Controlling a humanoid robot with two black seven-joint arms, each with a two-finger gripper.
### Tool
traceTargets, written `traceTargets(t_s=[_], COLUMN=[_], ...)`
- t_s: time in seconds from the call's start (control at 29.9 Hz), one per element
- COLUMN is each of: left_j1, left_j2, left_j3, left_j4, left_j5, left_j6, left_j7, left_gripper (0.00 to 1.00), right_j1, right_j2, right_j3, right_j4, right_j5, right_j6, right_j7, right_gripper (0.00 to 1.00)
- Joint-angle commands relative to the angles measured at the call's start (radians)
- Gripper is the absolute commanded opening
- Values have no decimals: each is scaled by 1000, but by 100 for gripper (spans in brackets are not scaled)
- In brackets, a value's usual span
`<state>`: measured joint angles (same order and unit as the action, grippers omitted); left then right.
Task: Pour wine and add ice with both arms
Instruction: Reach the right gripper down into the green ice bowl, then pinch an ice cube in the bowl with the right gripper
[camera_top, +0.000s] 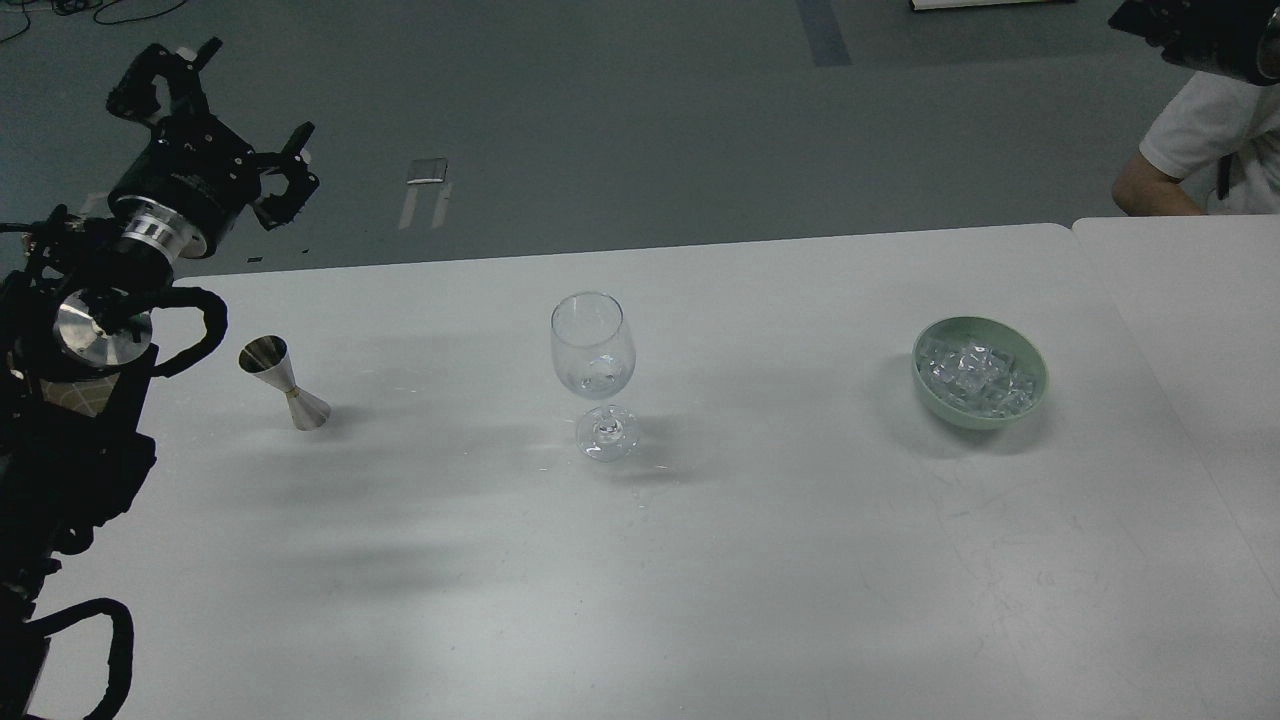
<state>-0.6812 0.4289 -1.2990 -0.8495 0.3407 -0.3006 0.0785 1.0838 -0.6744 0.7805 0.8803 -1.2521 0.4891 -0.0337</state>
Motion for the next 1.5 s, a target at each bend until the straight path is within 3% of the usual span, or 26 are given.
traceTargets(t_s=[0.0, 0.3, 0.63, 0.77, 0.97, 1.47], left_j1=[-58, -54, -52, -50, -47, -23], left_j2=[-7, -5, -7, -9, -9, -44], left_j3=[35, 47, 46, 47, 49, 44], left_j4=[114, 122, 121, 121, 121, 122], left_j5=[1, -6, -8, -8, -9, -23], left_j6=[-64, -81, -100, -100, -100, -100], left_j7=[0, -8, -8, -9, -9, -9], left_gripper=[98, 98, 98, 98, 98, 98], right_j1=[42, 77, 39, 6, -42, -96], right_j2=[1, 21, -16, -59, -71, -40], right_j3=[-192, -552, -599, -626, -627, -627], right_j4=[74, 115, 154, 216, 239, 223], right_j5=[-90, -136, -135, -136, -205, -276], right_j6=[0, 0, 0, 0, 0, 0], right_j7=[0, 0, 3, 3, 1, -12], right_gripper=[99, 97, 98, 87, 82, 82])
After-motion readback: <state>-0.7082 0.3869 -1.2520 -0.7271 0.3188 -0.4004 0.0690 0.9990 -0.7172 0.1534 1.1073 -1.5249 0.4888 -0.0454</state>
